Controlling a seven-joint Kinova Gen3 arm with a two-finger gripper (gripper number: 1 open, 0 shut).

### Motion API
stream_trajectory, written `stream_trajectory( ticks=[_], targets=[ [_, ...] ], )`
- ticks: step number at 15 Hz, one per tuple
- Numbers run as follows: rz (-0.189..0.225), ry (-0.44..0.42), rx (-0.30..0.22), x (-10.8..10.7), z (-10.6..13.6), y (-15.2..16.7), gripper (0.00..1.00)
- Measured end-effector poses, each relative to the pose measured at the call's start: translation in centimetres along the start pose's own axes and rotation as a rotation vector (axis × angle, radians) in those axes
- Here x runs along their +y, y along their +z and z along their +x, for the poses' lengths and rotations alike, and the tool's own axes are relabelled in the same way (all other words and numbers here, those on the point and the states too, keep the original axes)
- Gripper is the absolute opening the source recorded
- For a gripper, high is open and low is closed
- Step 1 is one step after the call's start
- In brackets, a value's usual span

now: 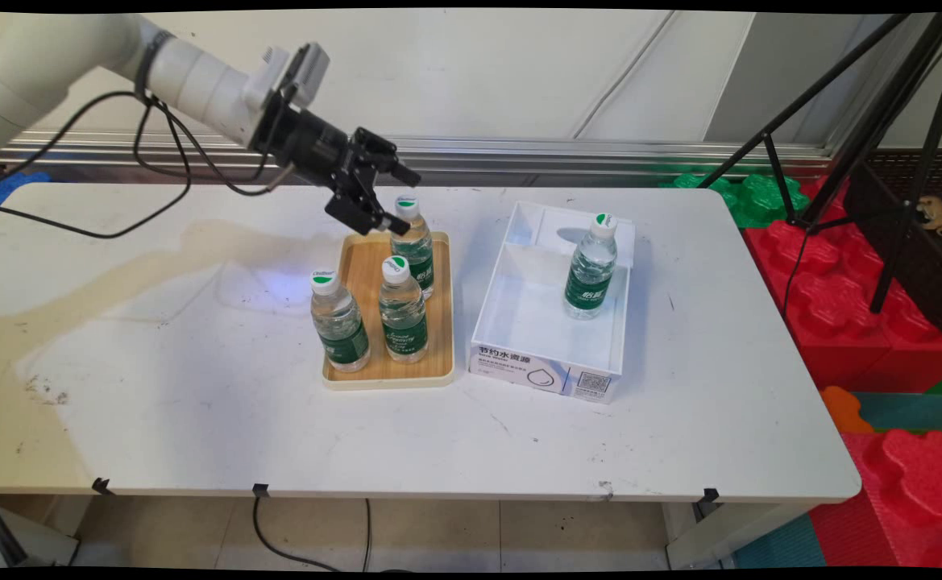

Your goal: Pick up the green bottle from the white box

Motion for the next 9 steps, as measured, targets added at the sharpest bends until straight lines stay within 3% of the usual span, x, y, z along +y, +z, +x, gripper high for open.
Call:
stream_trajectory(
  ticks=[5, 9],
  targets=[
    [0.011, 0.018, 0.030, 0.7, 3.2, -1.9, 1.00],
    [0.009, 0.024, 0.045, 1.1, 5.6, -1.6, 1.00]
  ],
)
